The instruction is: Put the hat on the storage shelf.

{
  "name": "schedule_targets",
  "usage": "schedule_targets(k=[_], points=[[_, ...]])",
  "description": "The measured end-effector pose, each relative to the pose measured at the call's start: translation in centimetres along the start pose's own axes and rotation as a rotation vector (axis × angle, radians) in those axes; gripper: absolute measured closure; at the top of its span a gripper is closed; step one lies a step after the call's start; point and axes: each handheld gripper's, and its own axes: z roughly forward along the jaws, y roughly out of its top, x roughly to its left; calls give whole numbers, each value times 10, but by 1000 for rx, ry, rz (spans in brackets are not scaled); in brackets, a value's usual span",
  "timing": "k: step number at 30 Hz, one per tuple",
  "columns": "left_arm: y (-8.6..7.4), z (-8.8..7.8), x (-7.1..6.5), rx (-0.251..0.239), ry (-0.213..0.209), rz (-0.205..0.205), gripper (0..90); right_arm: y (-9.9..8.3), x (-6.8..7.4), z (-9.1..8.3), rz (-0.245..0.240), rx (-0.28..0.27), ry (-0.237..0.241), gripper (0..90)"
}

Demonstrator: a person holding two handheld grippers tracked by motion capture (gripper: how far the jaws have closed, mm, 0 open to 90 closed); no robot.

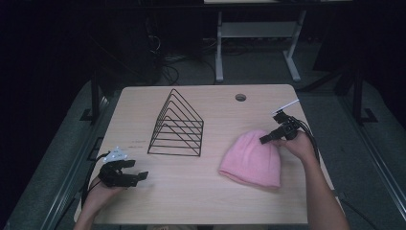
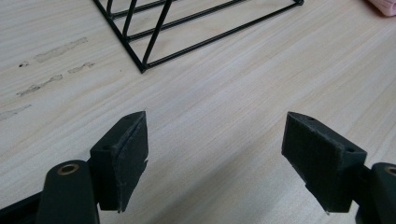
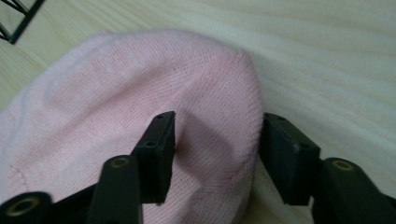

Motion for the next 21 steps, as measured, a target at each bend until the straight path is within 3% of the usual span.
schedule_targets(k=[10,21], points=[[0,-1,0,0,5,0,230,0,-4,7,28,13,36,554],[-1,0,0,10,3,3,230,-5,-6,9,62,-19,62,649]])
